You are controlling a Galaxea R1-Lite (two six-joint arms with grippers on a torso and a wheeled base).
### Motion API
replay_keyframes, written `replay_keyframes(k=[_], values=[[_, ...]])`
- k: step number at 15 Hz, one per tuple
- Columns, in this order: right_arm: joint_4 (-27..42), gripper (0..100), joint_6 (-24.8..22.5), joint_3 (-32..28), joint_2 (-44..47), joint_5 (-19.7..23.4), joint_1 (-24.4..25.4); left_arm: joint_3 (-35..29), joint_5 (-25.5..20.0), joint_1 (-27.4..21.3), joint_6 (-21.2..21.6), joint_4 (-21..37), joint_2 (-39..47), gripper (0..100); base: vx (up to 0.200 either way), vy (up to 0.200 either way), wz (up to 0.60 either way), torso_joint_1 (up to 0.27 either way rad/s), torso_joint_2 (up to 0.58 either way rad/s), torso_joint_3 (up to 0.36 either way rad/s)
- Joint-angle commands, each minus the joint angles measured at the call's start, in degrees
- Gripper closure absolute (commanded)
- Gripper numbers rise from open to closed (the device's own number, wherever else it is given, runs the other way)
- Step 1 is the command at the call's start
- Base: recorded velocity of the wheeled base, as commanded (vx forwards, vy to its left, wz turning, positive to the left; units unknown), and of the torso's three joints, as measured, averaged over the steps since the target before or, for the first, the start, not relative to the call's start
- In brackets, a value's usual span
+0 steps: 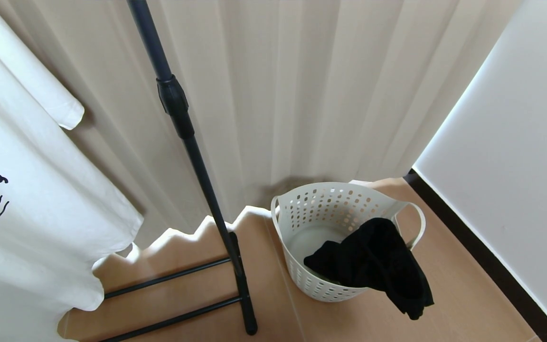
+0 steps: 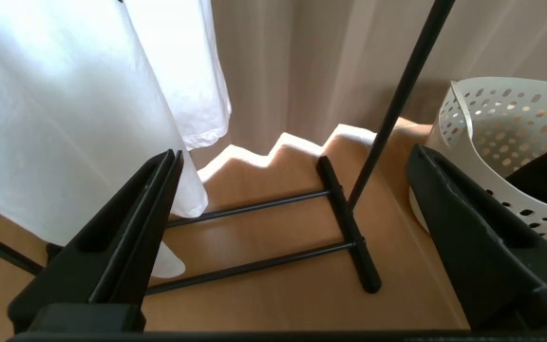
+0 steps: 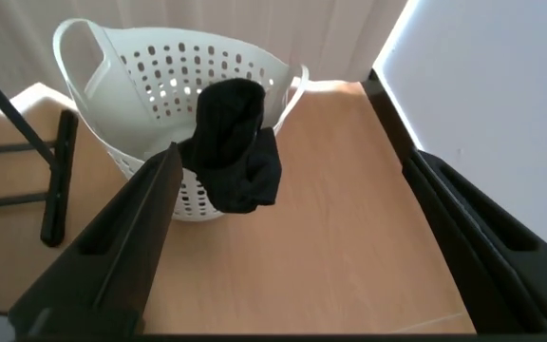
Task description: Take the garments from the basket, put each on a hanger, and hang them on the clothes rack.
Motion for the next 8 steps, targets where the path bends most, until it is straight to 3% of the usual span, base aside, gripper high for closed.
replay_keyframes(k=[1,3,5,6,7,8], values=[[1.1,0,-4.3,-1.2,11.6,3.1,0.8,0.0,0.0,0.0,0.0,0.0,0.1,0,0.000,0.000,0.00,0.000,0.00,0.000],[2.9,0,-7.0,-5.3,14.8,8.7,0.3,0.0,0.1,0.0,0.0,0.0,0.1,0,0.000,0.000,0.00,0.000,0.00,0.000],[3.5,0,-7.5,-9.4,21.8,9.9,0.3,0.0,0.1,0.0,0.0,0.0,0.1,0,0.000,0.000,0.00,0.000,0.00,0.000],[0.8,0,-9.3,-12.0,30.6,9.8,0.6,0.0,0.1,0.0,-0.2,0.0,0.1,0,0.000,0.000,0.00,0.000,0.00,0.000],[-0.2,0,-9.6,-12.4,33.1,9.8,0.7,0.0,0.1,0.0,-0.3,0.0,0.1,0,0.000,0.000,0.00,0.000,0.00,0.000],[-7.0,0,-12.0,-13.8,43.4,9.5,1.7,0.0,0.1,0.0,-0.2,0.0,0.1,0,0.000,0.000,0.00,0.000,0.00,0.000]])
